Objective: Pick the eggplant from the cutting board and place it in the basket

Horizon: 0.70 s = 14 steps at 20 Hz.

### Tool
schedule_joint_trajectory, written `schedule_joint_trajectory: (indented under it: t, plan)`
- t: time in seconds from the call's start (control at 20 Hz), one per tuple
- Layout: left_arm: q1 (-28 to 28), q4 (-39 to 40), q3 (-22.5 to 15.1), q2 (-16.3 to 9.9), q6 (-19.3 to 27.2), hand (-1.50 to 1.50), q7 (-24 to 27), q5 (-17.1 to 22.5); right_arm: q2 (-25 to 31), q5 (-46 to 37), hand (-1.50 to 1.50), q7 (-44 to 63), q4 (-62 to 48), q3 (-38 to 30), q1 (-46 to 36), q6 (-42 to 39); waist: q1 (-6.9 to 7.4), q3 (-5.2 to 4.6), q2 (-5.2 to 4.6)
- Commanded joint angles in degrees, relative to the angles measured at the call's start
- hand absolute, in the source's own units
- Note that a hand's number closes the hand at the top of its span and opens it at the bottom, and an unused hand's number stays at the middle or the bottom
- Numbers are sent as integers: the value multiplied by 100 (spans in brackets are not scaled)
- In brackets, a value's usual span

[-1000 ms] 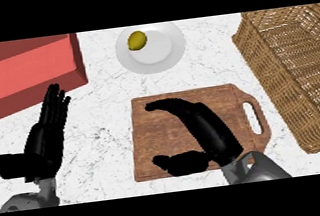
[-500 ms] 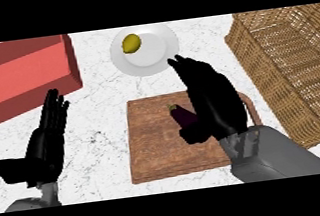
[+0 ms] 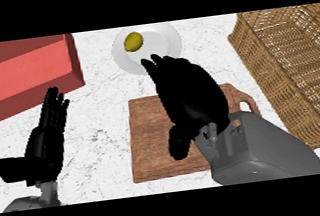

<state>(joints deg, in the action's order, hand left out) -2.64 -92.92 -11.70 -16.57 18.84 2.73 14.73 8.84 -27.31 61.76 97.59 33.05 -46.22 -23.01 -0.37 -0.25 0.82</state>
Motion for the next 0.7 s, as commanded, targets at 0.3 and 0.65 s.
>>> schedule_joint_trajectory:
  t: [0.3, 0.65]
  plan:
    - [-56, -116, -105, 149, 184, 0, -97, -220, -523, 201, -150, 1645, -606, 234, -441, -868, -17, 16, -34]
    - [-27, -201, 3, 136, 110, 0, -84, -192, -88, 111, -150, 1422, -416, 175, 83, -962, -58, 23, -44]
